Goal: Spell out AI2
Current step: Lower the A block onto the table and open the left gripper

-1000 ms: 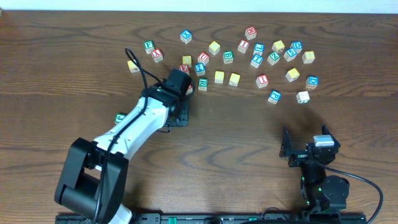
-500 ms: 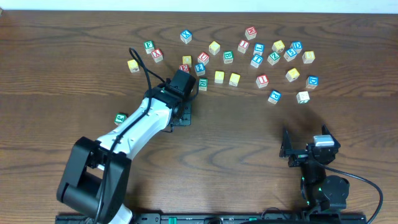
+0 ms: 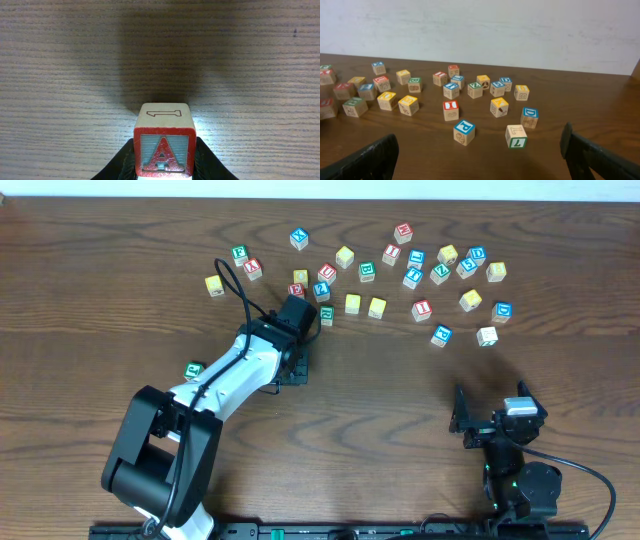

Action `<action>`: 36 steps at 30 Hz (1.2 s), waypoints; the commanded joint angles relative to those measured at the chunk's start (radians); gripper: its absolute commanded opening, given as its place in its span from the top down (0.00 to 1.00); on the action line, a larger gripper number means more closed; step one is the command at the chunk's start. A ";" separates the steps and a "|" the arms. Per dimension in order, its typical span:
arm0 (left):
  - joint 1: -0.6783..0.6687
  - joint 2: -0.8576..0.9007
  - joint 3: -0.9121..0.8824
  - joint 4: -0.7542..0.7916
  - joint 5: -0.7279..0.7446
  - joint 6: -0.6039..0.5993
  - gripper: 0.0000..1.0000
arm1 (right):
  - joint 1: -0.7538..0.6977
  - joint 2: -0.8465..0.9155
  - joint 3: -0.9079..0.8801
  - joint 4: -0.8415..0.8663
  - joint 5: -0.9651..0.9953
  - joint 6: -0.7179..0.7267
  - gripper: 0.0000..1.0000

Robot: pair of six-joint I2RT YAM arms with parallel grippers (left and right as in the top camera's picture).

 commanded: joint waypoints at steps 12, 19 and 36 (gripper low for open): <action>0.000 0.008 0.024 -0.019 -0.005 -0.032 0.79 | -0.010 -0.004 -0.001 -0.005 0.005 0.010 0.01; 0.000 0.008 0.024 -0.021 -0.002 -0.032 0.78 | -0.010 -0.004 -0.001 -0.005 0.005 0.010 0.01; 0.000 0.068 0.026 0.012 0.021 -0.021 0.81 | -0.010 -0.004 -0.001 -0.005 0.005 0.010 0.01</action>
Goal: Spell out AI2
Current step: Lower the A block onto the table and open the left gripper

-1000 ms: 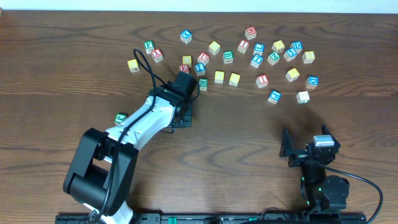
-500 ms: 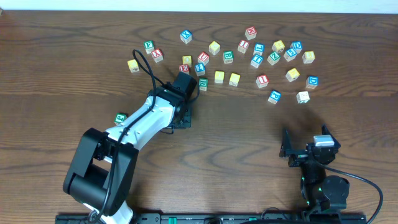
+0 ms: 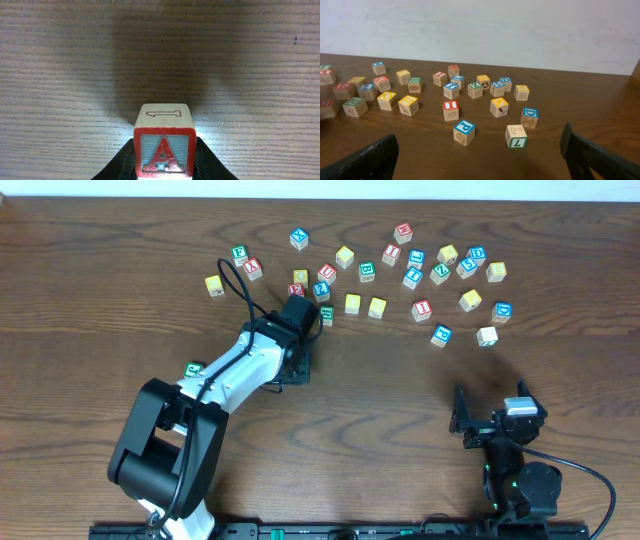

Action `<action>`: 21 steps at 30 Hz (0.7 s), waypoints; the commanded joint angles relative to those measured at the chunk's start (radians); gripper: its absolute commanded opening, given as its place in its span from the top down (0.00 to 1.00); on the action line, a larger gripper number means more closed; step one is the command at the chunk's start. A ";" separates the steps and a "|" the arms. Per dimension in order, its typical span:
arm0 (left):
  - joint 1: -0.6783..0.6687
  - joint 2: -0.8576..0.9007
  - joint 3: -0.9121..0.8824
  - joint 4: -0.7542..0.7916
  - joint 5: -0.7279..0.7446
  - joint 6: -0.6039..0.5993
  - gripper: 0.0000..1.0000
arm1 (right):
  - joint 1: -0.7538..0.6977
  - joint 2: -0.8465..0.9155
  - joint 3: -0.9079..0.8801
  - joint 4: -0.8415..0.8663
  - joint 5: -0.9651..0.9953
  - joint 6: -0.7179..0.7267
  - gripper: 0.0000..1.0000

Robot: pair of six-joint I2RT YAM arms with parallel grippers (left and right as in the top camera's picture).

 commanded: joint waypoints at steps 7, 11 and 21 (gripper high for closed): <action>0.000 0.029 0.009 0.001 -0.001 0.011 0.70 | -0.010 -0.004 -0.001 -0.005 0.005 0.010 0.01; 0.000 0.029 0.010 0.000 -0.001 0.011 0.64 | -0.010 -0.004 -0.001 -0.005 0.005 0.010 0.01; 0.000 0.028 0.023 -0.013 -0.001 0.015 0.58 | -0.010 -0.004 -0.001 -0.005 0.005 0.010 0.01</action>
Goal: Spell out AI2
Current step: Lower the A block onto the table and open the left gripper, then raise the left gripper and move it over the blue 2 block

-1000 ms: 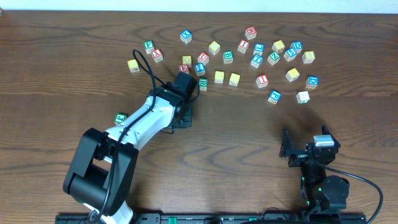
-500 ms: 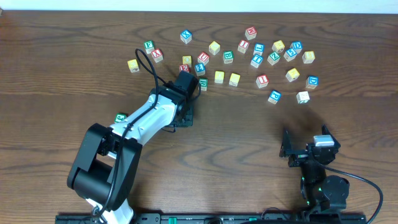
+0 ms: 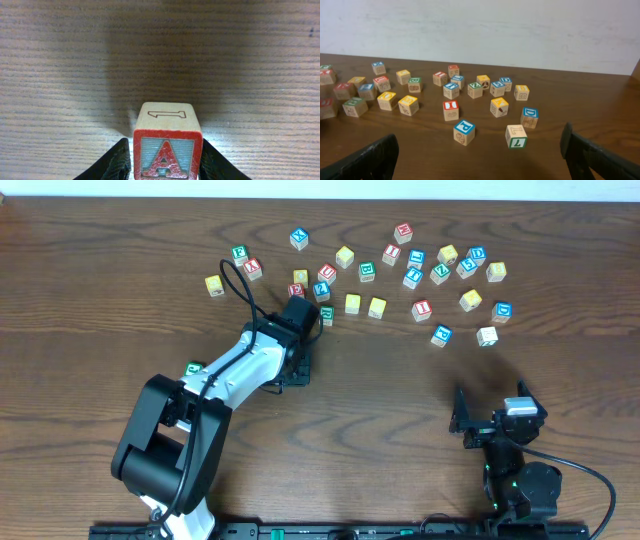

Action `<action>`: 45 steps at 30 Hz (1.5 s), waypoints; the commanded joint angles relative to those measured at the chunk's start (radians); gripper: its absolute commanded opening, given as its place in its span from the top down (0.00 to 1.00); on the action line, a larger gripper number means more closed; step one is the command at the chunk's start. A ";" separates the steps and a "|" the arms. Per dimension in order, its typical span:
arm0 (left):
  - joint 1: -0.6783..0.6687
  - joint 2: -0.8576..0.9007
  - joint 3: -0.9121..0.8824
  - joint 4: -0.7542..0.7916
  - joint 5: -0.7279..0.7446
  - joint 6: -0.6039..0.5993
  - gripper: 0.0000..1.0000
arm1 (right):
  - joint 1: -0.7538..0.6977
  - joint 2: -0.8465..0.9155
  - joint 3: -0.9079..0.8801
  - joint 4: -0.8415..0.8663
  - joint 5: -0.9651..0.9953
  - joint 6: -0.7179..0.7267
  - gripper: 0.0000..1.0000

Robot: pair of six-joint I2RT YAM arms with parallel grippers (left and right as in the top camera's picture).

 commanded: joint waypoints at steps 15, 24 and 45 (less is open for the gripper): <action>0.000 -0.007 0.124 -0.084 0.021 0.067 0.50 | -0.010 -0.004 -0.001 -0.005 0.005 0.010 0.01; 0.007 -0.104 0.164 -0.108 0.010 0.113 0.35 | -0.010 -0.004 -0.001 -0.005 0.005 0.010 0.01; 0.122 -0.488 0.247 -0.256 0.013 0.187 0.10 | -0.010 -0.004 -0.001 -0.005 0.005 0.010 0.01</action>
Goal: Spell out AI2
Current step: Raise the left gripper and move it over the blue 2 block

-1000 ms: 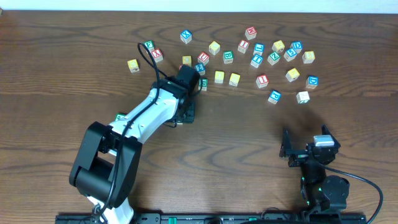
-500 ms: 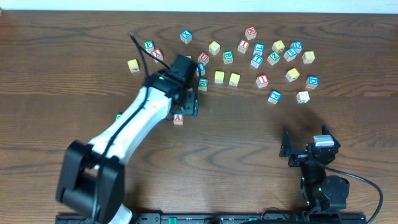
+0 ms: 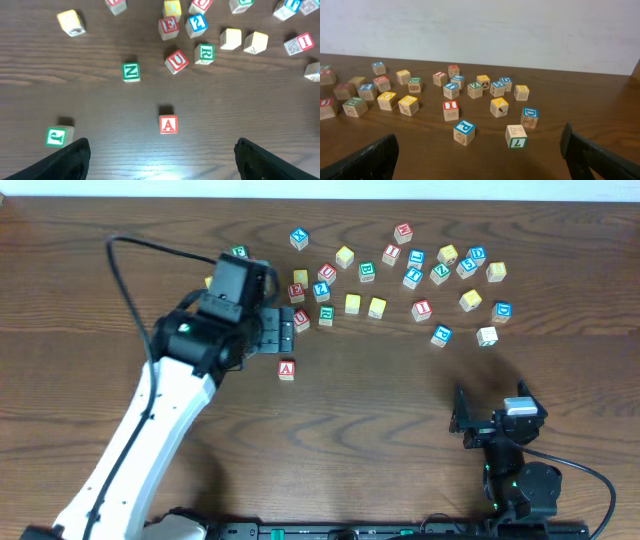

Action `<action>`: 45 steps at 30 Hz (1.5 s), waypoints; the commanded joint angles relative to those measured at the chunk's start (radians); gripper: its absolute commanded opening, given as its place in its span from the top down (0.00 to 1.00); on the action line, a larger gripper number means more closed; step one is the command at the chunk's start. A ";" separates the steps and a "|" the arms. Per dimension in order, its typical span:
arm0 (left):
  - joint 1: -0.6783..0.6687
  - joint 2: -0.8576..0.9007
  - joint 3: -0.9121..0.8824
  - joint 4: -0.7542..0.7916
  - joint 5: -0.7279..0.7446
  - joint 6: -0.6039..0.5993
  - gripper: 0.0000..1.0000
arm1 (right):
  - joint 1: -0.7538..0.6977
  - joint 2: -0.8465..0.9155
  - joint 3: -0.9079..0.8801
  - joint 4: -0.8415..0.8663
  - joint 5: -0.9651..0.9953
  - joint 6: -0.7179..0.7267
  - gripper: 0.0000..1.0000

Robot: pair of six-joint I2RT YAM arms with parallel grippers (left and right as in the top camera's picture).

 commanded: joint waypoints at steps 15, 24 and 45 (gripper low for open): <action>0.029 -0.061 0.041 -0.009 0.068 0.026 0.09 | -0.010 -0.004 -0.001 -0.005 0.005 0.010 0.01; 0.028 0.041 0.209 -0.018 0.151 -0.021 0.09 | -0.010 -0.004 -0.001 -0.005 0.005 0.010 0.01; -0.105 0.515 0.592 -0.016 0.113 -0.221 0.10 | -0.010 -0.004 -0.001 -0.005 0.005 0.010 0.01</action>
